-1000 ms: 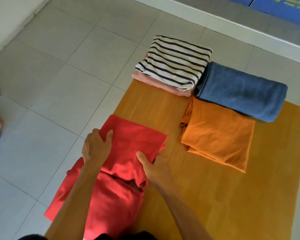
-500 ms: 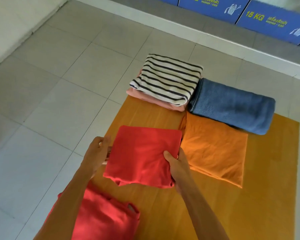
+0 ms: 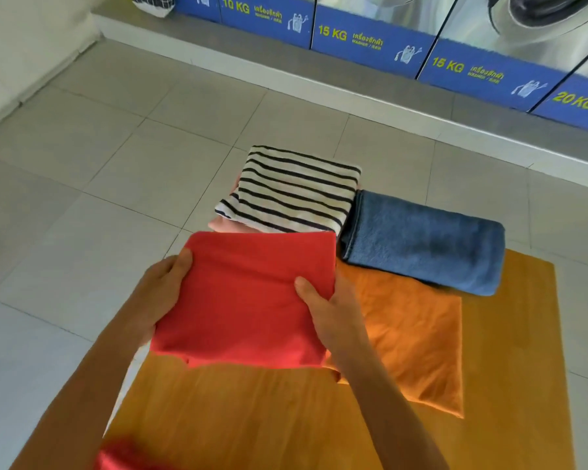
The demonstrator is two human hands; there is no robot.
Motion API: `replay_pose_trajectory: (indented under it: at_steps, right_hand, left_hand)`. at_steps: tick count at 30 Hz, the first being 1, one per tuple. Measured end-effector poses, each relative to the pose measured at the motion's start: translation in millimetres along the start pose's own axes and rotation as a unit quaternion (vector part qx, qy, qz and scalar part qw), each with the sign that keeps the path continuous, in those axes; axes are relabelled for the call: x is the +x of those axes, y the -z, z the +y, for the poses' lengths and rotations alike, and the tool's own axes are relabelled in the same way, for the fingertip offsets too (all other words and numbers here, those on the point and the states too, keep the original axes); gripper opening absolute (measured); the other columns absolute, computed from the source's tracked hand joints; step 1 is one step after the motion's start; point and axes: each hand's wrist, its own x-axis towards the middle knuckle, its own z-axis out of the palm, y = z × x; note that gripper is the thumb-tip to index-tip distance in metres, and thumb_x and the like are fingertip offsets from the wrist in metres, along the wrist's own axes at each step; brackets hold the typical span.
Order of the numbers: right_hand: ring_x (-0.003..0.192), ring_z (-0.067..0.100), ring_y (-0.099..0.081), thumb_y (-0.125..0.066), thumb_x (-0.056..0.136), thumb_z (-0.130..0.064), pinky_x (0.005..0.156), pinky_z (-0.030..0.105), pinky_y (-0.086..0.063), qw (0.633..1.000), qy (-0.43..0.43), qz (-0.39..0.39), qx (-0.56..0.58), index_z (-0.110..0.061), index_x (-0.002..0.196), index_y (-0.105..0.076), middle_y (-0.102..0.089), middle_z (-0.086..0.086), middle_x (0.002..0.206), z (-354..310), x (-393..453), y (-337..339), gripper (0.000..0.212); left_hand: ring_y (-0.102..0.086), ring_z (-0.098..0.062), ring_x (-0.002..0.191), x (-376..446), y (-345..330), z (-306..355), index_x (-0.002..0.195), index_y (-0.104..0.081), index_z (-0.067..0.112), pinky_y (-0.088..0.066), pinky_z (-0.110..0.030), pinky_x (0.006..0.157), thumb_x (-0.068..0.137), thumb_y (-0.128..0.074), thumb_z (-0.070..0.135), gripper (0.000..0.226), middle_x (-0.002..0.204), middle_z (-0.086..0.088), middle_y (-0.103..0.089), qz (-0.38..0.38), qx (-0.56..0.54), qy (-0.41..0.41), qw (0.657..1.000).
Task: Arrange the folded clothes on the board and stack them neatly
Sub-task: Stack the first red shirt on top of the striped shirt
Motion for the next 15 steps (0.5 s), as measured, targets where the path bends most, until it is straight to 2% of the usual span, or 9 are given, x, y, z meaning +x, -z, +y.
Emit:
replay_pose_trajectory:
  at_steps: [4,6,8,10,12,15]
  right_hand:
    - [0.096,0.011,-0.068,-0.071,0.092,-0.029,0.086,0.035,-0.057,0.996,0.069,0.055,0.0,-0.031,0.107,-0.062,-0.07,-0.012,0.103,-68.6,53.8,16.1,0.018]
    - [0.095,0.015,-0.069,-0.071,0.09,-0.03,0.087,0.04,-0.057,0.992,0.086,0.091,-0.004,-0.035,0.098,-0.061,-0.07,-0.011,0.099,-90.2,87.0,20.6,0.014]
    - [0.093,0.02,-0.069,-0.071,0.09,-0.031,0.088,0.045,-0.058,0.988,0.09,0.126,-0.004,-0.032,0.09,-0.061,-0.07,-0.009,0.094,-100.9,121.4,24.4,0.01]
    - [0.093,0.025,-0.07,-0.069,0.091,-0.031,0.087,0.046,-0.059,0.985,0.071,0.155,-0.007,-0.025,0.093,-0.063,-0.07,-0.003,0.092,-100.3,152.7,28.7,0.009]
    - [0.094,0.029,-0.069,-0.067,0.092,-0.029,0.082,0.041,-0.058,0.983,0.03,0.175,-0.037,-0.013,0.102,-0.065,-0.071,0.005,0.1,-88.4,176.3,32.7,0.018]
    - [0.092,0.028,-0.065,-0.062,0.094,-0.027,0.074,0.036,-0.054,0.98,-0.013,0.175,-0.097,-0.008,0.113,-0.063,-0.07,0.01,0.109,-61.3,190.7,34.9,0.027]
  left_hand:
    - [-0.065,-0.022,0.093,49.5,-3.9,77.1,0.106,-0.063,0.026,-0.053,-0.041,0.085,0.095,-0.046,0.054,0.034,0.101,0.0,-0.068,-0.001,-0.008,-0.087,0.996]
    - [-0.063,-0.016,0.085,76.7,-16.1,112.0,0.103,-0.064,0.023,-0.052,-0.032,0.075,0.097,-0.045,0.051,0.035,0.098,0.001,-0.067,-0.006,-0.008,-0.122,0.992]
    - [-0.061,-0.017,0.084,107.5,-31.7,141.0,0.111,-0.066,0.017,-0.049,-0.029,0.075,0.098,-0.045,0.049,0.04,0.1,-0.003,-0.065,0.004,0.0,-0.144,0.99]
    - [-0.059,-0.024,0.091,135.6,-48.5,161.5,0.111,-0.066,0.011,-0.048,-0.034,0.084,0.098,-0.044,0.048,0.046,0.102,-0.007,-0.062,0.019,0.037,-0.151,0.988]
    - [-0.058,-0.029,0.096,162.3,-65.2,164.1,0.102,-0.065,0.007,-0.044,-0.035,0.084,0.1,-0.04,0.045,0.046,0.102,-0.013,-0.061,0.044,0.123,-0.141,0.981]
    - [-0.059,-0.038,0.106,188.8,-91.5,138.0,0.111,-0.061,-0.001,-0.044,-0.039,0.086,0.103,-0.032,0.038,0.049,0.113,-0.022,-0.063,0.066,0.239,-0.122,0.961]
